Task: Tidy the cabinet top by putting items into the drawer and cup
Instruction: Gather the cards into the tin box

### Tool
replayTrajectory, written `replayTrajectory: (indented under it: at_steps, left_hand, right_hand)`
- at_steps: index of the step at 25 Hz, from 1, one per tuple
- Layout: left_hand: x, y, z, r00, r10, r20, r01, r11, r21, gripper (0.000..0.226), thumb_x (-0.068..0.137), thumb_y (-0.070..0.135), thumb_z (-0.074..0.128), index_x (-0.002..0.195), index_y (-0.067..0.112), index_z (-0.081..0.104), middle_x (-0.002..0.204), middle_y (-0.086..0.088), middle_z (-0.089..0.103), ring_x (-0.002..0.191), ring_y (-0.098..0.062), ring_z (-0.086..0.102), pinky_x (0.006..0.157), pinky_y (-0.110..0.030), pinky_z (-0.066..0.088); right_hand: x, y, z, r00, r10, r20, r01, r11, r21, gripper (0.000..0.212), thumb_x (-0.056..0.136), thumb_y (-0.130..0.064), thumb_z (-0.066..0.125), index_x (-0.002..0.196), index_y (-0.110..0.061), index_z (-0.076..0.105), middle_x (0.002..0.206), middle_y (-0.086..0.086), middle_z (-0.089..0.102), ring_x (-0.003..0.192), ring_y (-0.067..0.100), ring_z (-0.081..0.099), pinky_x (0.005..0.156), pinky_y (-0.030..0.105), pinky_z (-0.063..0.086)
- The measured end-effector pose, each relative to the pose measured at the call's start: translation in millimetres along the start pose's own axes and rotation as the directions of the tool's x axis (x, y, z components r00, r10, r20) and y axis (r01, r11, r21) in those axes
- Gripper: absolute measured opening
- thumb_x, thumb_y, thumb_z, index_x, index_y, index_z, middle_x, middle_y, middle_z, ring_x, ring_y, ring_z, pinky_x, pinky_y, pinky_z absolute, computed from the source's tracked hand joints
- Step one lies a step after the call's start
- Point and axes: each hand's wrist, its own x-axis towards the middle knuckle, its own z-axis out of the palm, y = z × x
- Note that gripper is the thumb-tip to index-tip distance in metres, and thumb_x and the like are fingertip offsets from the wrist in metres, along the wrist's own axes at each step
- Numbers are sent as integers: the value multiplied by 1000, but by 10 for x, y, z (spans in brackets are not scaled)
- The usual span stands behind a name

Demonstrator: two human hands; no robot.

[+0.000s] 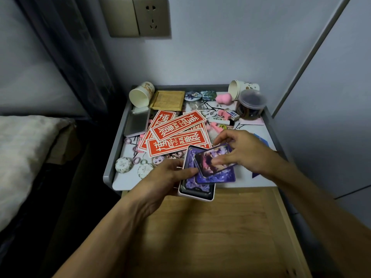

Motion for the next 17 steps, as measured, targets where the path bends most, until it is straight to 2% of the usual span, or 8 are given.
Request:
replayTrajectory:
  at_steps: [1, 3, 6, 9, 10, 12, 14, 17]
  left_hand:
    - [7, -5, 4, 1000, 11, -16, -11, 1000, -8, 17, 90, 13, 65, 105, 8, 69, 99, -13, 75, 83, -24, 71, 82, -40, 55]
    - [19, -15, 12, 999, 21, -48, -22, 999, -37, 14, 91, 12, 64, 103, 9, 70, 96, -11, 76, 83, -23, 71, 82, -40, 55]
    - [36, -25, 1, 996, 10, -87, -18, 996, -93, 19, 91, 13, 63, 108, 7, 69, 100, -13, 75, 94, -30, 71, 90, -45, 53]
    - [44, -33, -19, 993, 8, -119, -24, 990, -136, 24, 91, 15, 63, 112, 4, 68, 102, -14, 75, 95, -30, 71, 92, -47, 53]
    - [43, -30, -23, 993, 8, -120, -25, 989, -143, 25, 91, 15, 64, 113, 3, 68, 102, -14, 75, 95, -30, 70, 93, -48, 53]
    - [37, -22, -42, 994, 10, -106, -25, 991, -132, 26, 91, 18, 64, 113, 6, 69, 104, -14, 74, 98, -32, 70, 94, -48, 52]
    - [32, -4, -67, 996, 14, -86, -23, 994, -103, 24, 91, 21, 64, 110, 8, 70, 104, -13, 74, 98, -31, 70, 94, -47, 51]
    - [19, -7, -43, 1000, -2, -24, 0, 998, -58, 20, 92, 24, 64, 106, 11, 70, 101, -11, 75, 90, -25, 70, 91, -45, 52]
  right_hand:
    - [-4, 12, 41, 999, 28, -37, -27, 1000, 10, 45, 69, -22, 86, 106, -23, 60, 108, -4, 64, 93, 17, 69, 69, 33, 61]
    - [-15, 31, 91, 990, 101, -96, -98, 995, 34, 43, 72, -29, 84, 105, -23, 59, 98, -4, 67, 80, 13, 71, 64, 29, 60]
    - [-43, 27, 108, 978, 189, -93, -148, 932, 331, 21, 80, -19, 77, 88, -23, 58, 77, -5, 70, 56, 5, 68, 48, 20, 55]
    - [-45, 21, 101, 968, 245, -51, -182, 828, 530, 23, 81, -4, 73, 100, -10, 61, 89, 8, 74, 74, 17, 73, 64, 31, 62]
    - [-41, 20, 86, 972, 229, -49, -169, 834, 526, 26, 81, -1, 72, 104, -7, 61, 94, 11, 74, 80, 20, 73, 67, 34, 62]
    - [-46, -8, -5, 988, 151, -40, -123, 911, 393, 28, 83, -2, 71, 108, -9, 60, 95, 8, 74, 80, 19, 74, 60, 30, 61]
    - [-52, -72, -99, 997, 70, 29, -75, 963, 259, 26, 85, -5, 70, 108, -12, 58, 95, 4, 73, 81, 14, 74, 57, 24, 57]
    - [-40, -100, -118, 991, 14, 130, -39, 980, 194, 22, 88, -4, 67, 105, -14, 57, 104, 2, 71, 92, 13, 72, 61, 24, 57]
